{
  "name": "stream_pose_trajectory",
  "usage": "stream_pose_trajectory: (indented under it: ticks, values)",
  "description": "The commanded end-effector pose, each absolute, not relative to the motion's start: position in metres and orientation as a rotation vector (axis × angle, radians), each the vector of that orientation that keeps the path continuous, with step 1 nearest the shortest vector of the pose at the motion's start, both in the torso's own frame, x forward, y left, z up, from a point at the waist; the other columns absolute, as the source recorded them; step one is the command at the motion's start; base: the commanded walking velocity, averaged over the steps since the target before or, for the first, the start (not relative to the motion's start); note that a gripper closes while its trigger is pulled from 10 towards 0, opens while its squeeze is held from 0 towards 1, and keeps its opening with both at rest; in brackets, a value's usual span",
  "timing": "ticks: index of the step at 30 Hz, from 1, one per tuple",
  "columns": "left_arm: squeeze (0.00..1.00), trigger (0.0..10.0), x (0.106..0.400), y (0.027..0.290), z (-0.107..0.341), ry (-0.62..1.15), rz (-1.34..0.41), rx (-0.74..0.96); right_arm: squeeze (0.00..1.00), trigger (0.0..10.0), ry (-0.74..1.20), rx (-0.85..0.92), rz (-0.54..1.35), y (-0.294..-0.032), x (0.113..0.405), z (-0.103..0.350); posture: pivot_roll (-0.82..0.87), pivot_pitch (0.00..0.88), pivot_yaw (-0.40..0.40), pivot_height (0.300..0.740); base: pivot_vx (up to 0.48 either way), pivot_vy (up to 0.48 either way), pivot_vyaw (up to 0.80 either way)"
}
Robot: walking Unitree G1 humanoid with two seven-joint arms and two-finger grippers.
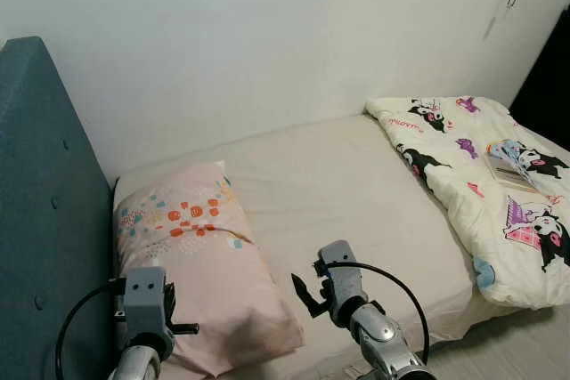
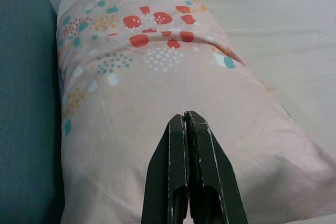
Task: Clean up the room
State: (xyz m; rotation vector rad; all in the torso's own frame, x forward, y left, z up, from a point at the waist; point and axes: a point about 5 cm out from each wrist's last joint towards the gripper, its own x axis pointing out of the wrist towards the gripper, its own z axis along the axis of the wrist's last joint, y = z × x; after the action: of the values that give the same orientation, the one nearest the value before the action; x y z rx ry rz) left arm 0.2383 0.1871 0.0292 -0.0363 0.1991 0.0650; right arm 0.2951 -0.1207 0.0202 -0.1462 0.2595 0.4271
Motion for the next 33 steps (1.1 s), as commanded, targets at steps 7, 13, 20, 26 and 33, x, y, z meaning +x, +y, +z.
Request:
stream_pose_trajectory:
  ticks: [7, 13, 20, 26, 33]
  values:
    - [0.00, 10.0, 0.2381, 0.1824, 0.0309, 0.205, 0.061, -0.065, 0.00, 10.0, 0.274, -0.121, 0.422, -0.1210, 0.2948, 0.0188, 0.02, 0.055, -0.043, 0.740, 0.000, -0.464, 0.00]
    - [0.00, 10.0, 0.2390, 0.1829, 0.0322, 0.206, 0.062, -0.066, 0.00, 10.0, 0.275, -0.121, 0.424, -0.1208, 0.2949, 0.0189, 0.02, 0.057, -0.044, 0.740, 0.000, -0.469, 0.00]
    - [0.00, 10.0, 0.2390, 0.1825, 0.0329, 0.217, 0.060, -0.071, 0.00, 10.0, 0.272, -0.117, 0.425, -0.1204, 0.2952, 0.0194, 0.02, 0.058, -0.044, 0.740, 0.000, -0.469, 0.00]
    - [0.00, 10.0, 0.2390, 0.1823, 0.0335, 0.220, 0.056, -0.067, 0.00, 10.0, 0.270, -0.117, 0.426, -0.1207, 0.2950, 0.0196, 0.02, 0.060, -0.044, 0.740, 0.000, -0.469, 0.00]
    - [0.00, 10.0, 0.2392, 0.1828, 0.0346, 0.222, 0.054, -0.061, 0.00, 10.0, 0.271, -0.112, 0.425, -0.1209, 0.2944, 0.0192, 0.02, 0.064, -0.043, 0.740, 0.000, -0.469, 0.00]
